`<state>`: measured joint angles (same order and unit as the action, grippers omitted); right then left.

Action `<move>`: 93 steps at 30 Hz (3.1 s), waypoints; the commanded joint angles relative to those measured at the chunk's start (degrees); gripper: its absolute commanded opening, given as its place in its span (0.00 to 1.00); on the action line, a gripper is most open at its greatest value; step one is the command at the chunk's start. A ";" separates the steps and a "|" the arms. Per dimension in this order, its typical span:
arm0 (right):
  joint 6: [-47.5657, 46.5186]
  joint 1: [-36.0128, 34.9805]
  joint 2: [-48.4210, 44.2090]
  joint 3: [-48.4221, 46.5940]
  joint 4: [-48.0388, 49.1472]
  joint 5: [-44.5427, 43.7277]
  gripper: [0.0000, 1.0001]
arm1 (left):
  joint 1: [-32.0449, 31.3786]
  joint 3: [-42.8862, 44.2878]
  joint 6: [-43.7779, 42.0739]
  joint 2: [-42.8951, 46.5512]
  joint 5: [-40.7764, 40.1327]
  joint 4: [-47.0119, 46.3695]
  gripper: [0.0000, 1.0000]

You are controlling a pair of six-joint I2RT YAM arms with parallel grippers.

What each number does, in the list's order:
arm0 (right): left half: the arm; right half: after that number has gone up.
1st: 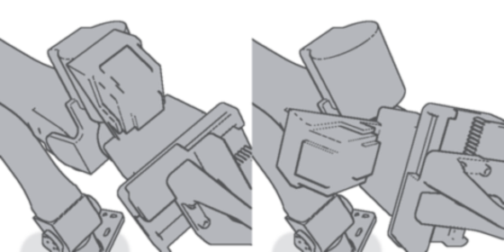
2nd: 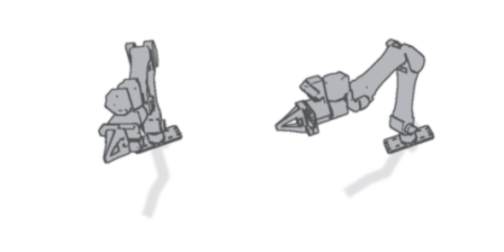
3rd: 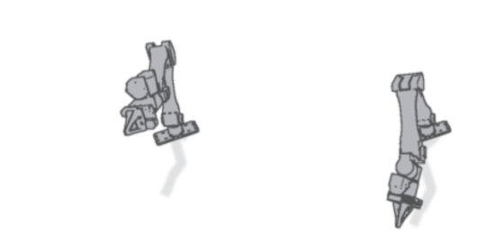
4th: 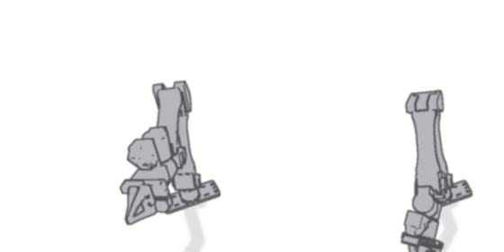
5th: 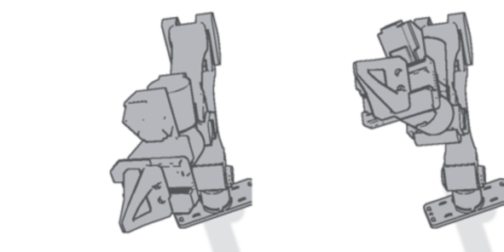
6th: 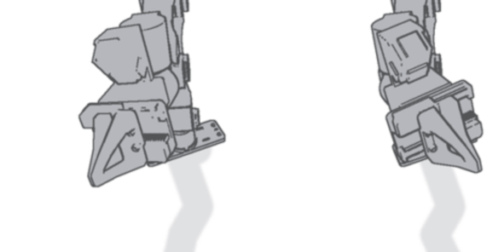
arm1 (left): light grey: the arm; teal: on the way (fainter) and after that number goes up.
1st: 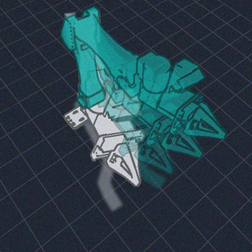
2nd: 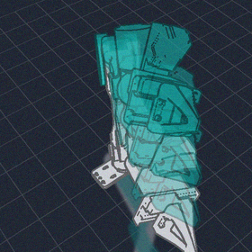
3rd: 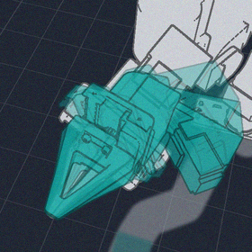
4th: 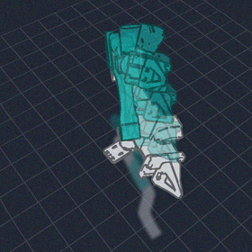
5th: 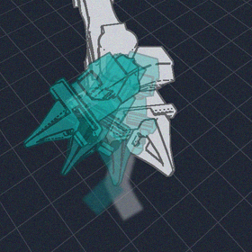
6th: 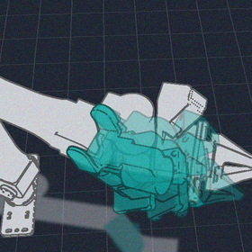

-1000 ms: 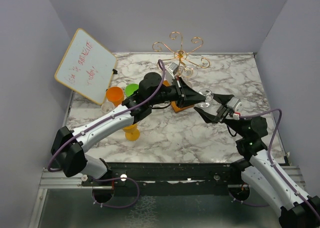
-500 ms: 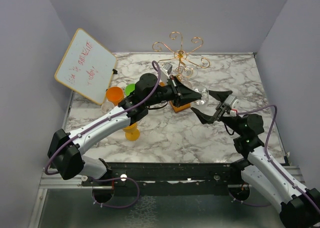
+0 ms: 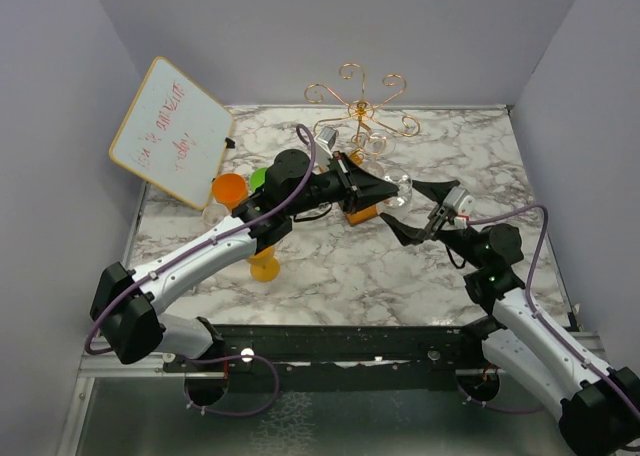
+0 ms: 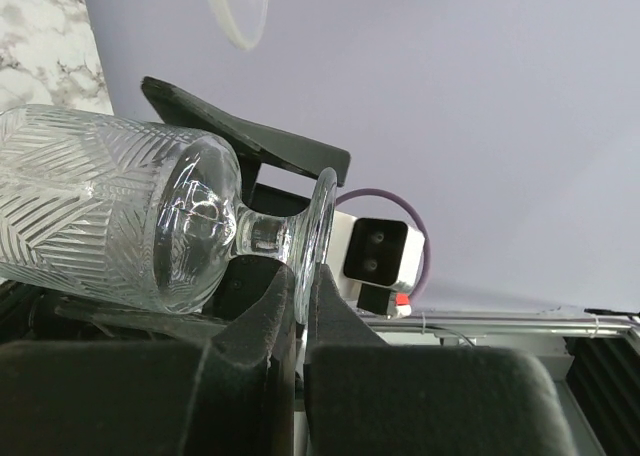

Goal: Place the wine glass upside down on the wine glass rack

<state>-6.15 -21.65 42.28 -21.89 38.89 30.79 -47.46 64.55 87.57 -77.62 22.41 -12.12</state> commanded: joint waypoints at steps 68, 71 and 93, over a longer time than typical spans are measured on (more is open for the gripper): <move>14.44 0.29 12.18 -9.48 -1.40 -53.13 0.01 | 2.81 13.97 -59.43 14.42 -34.39 38.64 0.99; 17.55 0.25 18.36 -13.77 -2.58 -60.56 0.01 | 2.81 14.51 -60.21 13.35 -35.62 38.87 0.99; 16.93 18.68 42.69 -16.65 29.48 -7.00 0.01 | 8.61 22.46 -62.94 8.29 -32.81 42.73 0.99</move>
<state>9.47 -8.14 82.70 -36.67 55.13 -1.93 -40.05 84.86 24.99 -68.55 -13.85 29.65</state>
